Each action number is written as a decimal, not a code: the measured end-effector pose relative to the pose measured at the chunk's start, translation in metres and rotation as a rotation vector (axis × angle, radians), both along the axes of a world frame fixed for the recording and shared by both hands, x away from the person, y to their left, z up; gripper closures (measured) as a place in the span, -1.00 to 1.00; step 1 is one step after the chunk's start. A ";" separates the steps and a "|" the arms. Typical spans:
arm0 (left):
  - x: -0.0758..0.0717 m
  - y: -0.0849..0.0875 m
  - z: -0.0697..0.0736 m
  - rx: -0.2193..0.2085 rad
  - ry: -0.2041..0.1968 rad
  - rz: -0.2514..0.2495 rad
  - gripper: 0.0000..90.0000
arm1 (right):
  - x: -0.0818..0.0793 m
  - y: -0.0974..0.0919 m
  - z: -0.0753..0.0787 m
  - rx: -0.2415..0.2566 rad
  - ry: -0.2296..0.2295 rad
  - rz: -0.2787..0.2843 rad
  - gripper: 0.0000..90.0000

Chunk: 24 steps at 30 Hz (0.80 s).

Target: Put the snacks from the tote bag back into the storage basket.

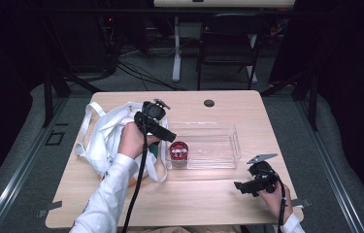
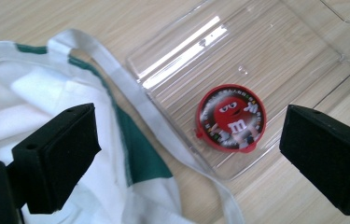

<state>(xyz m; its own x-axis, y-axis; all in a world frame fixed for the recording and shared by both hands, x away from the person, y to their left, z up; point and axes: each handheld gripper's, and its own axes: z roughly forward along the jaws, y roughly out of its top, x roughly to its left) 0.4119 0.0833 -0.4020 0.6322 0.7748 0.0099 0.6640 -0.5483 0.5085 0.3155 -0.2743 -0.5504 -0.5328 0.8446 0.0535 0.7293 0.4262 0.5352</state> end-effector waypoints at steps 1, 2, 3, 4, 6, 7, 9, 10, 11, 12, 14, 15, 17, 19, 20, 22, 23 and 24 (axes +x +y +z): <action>-0.001 0.003 0.001 -0.001 -0.006 0.003 -0.90 | 0.000 0.000 0.000 0.001 0.001 -0.002 -0.79; -0.003 0.007 0.004 -0.003 -0.014 0.012 -0.90 | 0.000 0.000 -0.001 0.009 -0.002 -0.008 -0.79; -0.004 0.012 0.006 -0.002 -0.017 0.016 -0.91 | 0.000 0.000 -0.001 0.012 -0.003 -0.008 -0.79; -0.006 0.017 0.008 -0.004 -0.025 0.022 -0.91 | 0.000 -0.001 0.000 0.009 0.001 -0.010 -0.78; -0.010 0.028 0.012 -0.006 -0.040 0.040 -0.91 | 0.000 -0.001 0.000 0.006 -0.001 -0.009 -0.79; -0.011 0.032 0.013 -0.006 -0.046 0.043 -0.91 | 0.000 -0.001 0.000 0.007 0.000 -0.007 -0.78; -0.017 0.042 0.016 0.000 -0.060 0.053 -0.91 | 0.000 -0.001 0.000 0.010 -0.002 -0.003 -0.79; -0.020 0.047 0.017 0.002 -0.068 0.057 -0.91 | 0.000 -0.001 0.000 0.010 -0.003 -0.003 -0.79; -0.023 0.052 0.017 0.007 -0.073 0.062 -0.91 | 0.000 -0.001 0.000 0.009 -0.002 -0.003 -0.79; -0.026 0.057 0.017 0.012 -0.076 0.065 -0.91 | 0.000 -0.001 0.000 0.008 -0.001 -0.004 -0.79; -0.031 0.067 0.017 0.023 -0.081 0.076 -0.91 | 0.000 -0.001 0.000 0.007 -0.004 -0.009 -0.79; -0.033 0.071 0.016 0.022 -0.081 0.083 -0.91 | 0.000 -0.001 0.000 0.007 -0.003 -0.008 -0.79; -0.037 0.081 0.014 0.027 -0.082 0.098 -0.91 | 0.000 0.000 0.000 0.010 -0.001 -0.005 -0.79; -0.041 0.090 0.011 0.035 -0.081 0.109 -0.91 | 0.000 0.000 -0.001 0.007 -0.002 -0.008 -0.79; -0.044 0.095 0.009 0.033 -0.084 0.125 -0.91 | 0.000 0.000 -0.001 0.005 -0.002 -0.009 -0.79; -0.047 0.104 0.005 0.035 -0.082 0.138 -0.91 | 0.000 0.000 -0.001 0.011 -0.003 -0.010 -0.79; -0.048 0.107 0.003 0.033 -0.076 0.144 -0.91 | 0.000 0.000 -0.001 0.008 -0.003 -0.011 -0.79; -0.050 0.111 0.001 0.027 -0.070 0.146 -0.91 | 0.000 0.000 -0.001 0.006 -0.003 -0.012 -0.79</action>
